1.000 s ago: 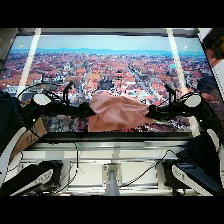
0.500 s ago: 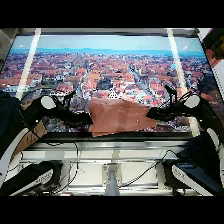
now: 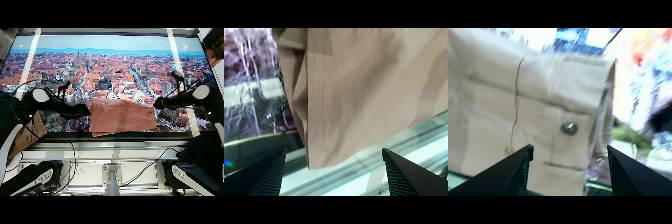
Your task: Fold the clothes and pants, and hang the long-sleeved shirts on hangers.
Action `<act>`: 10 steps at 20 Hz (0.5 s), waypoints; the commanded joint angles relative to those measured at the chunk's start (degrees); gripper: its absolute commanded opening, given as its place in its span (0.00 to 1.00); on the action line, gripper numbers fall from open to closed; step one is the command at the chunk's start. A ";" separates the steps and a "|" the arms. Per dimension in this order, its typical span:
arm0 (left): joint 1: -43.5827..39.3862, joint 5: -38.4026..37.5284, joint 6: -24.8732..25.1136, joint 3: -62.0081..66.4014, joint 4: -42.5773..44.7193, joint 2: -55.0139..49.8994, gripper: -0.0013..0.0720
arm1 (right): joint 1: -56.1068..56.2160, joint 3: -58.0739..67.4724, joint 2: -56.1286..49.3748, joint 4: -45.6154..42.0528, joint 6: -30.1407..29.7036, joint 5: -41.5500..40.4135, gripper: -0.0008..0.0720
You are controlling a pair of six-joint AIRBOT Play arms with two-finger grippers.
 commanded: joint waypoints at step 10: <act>1.81 -3.50 0.20 2.80 -0.22 0.07 0.95 | -10.34 7.28 -23.80 15.34 -9.49 13.66 0.97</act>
